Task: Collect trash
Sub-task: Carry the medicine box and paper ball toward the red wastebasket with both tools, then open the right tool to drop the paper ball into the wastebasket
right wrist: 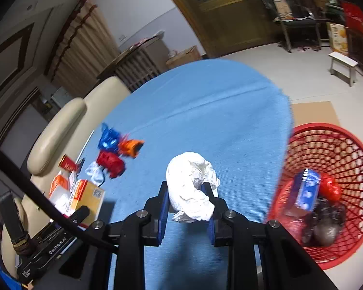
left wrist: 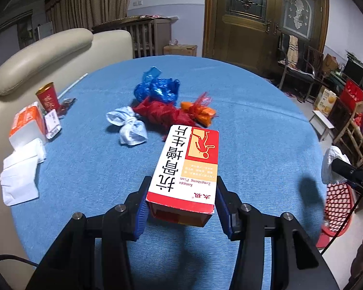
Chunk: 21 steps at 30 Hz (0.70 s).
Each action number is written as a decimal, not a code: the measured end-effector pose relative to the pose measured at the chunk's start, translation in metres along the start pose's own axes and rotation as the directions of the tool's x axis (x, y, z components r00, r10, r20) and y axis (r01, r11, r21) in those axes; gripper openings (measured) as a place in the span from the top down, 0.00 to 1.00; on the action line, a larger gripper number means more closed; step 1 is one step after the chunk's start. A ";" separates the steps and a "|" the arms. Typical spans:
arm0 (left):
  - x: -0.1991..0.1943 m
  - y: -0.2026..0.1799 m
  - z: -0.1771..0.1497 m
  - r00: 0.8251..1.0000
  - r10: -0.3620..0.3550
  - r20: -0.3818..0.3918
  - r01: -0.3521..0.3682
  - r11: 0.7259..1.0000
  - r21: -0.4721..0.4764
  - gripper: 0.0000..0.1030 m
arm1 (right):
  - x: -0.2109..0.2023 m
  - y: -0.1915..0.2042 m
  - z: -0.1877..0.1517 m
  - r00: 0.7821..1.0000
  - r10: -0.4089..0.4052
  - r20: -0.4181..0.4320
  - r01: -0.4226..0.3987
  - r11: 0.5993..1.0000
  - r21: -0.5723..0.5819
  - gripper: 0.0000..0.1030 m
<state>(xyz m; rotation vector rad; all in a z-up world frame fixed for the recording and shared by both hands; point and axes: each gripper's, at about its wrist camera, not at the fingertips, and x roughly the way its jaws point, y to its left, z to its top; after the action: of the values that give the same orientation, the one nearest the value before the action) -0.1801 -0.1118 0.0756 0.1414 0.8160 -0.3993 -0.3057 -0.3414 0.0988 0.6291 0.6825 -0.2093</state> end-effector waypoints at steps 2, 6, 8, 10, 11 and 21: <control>-0.002 -0.007 0.002 1.000 -0.010 0.006 0.010 1.000 0.014 0.51 | -0.008 -0.012 0.003 0.999 -0.022 0.024 0.021 1.000 0.019 0.73; -0.007 -0.027 0.009 0.999 -0.040 0.019 0.039 0.998 0.056 0.51 | -0.023 -0.037 0.008 0.996 -0.066 0.059 0.063 0.997 0.053 0.73; -0.010 -0.038 0.012 0.998 -0.060 0.024 0.058 0.995 0.078 0.51 | -0.031 -0.055 0.011 0.992 -0.099 0.076 0.093 0.992 0.081 0.73; -0.012 -0.053 0.016 0.996 -0.081 0.030 0.078 0.991 0.106 0.51 | -0.037 -0.070 0.012 0.988 -0.127 0.087 0.118 0.987 0.107 0.73; -0.013 -0.061 0.017 0.995 -0.094 0.033 0.089 0.989 0.121 0.51 | -0.040 -0.077 0.013 0.986 -0.142 0.090 0.131 0.984 0.118 0.73; -0.023 -0.139 0.024 0.977 -0.210 0.038 0.194 0.947 0.258 0.51 | -0.053 -0.135 0.008 0.962 -0.263 0.072 0.245 0.949 0.199 0.73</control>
<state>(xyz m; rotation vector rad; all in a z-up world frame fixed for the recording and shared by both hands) -0.2339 -0.2391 0.1130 0.2823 0.7144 -0.6993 -0.3934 -0.4548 0.0739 0.7064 0.6523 -0.5472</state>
